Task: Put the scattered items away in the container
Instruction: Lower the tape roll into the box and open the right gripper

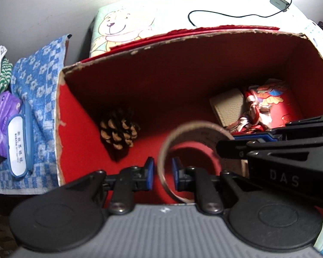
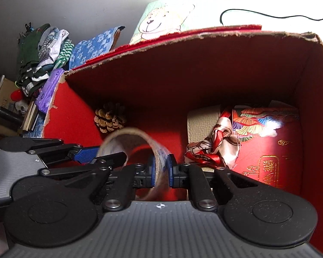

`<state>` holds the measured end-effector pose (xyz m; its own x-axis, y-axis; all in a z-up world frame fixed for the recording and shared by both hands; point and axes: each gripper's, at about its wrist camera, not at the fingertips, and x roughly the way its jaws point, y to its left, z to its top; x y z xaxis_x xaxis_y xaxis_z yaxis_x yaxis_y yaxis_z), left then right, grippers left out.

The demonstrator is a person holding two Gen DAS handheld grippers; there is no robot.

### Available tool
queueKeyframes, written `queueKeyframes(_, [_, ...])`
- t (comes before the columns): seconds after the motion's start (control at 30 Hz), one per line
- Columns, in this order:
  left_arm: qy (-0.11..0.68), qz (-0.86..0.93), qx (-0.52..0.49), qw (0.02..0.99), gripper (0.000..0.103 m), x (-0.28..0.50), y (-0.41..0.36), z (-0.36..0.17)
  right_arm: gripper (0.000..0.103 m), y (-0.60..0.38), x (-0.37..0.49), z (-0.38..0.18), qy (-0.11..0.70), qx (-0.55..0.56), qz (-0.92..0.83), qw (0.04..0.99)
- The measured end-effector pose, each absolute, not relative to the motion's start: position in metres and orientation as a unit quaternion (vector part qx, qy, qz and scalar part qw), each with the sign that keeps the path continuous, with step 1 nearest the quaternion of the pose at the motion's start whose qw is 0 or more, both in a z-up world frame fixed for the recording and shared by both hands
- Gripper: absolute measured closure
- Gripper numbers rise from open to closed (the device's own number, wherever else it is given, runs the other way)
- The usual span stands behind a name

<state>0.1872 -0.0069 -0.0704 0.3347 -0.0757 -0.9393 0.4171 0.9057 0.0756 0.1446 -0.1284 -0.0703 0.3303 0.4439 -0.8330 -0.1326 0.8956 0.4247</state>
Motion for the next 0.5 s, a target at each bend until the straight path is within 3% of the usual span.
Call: queueKeyframes(0.5, [0.548, -0.128, 0.166, 0.810, 0.080, 0.184, -0.002, -0.071, 0.089, -0.118, 0.149, -0.077, 0.576, 0.116, 0.200, 0.784])
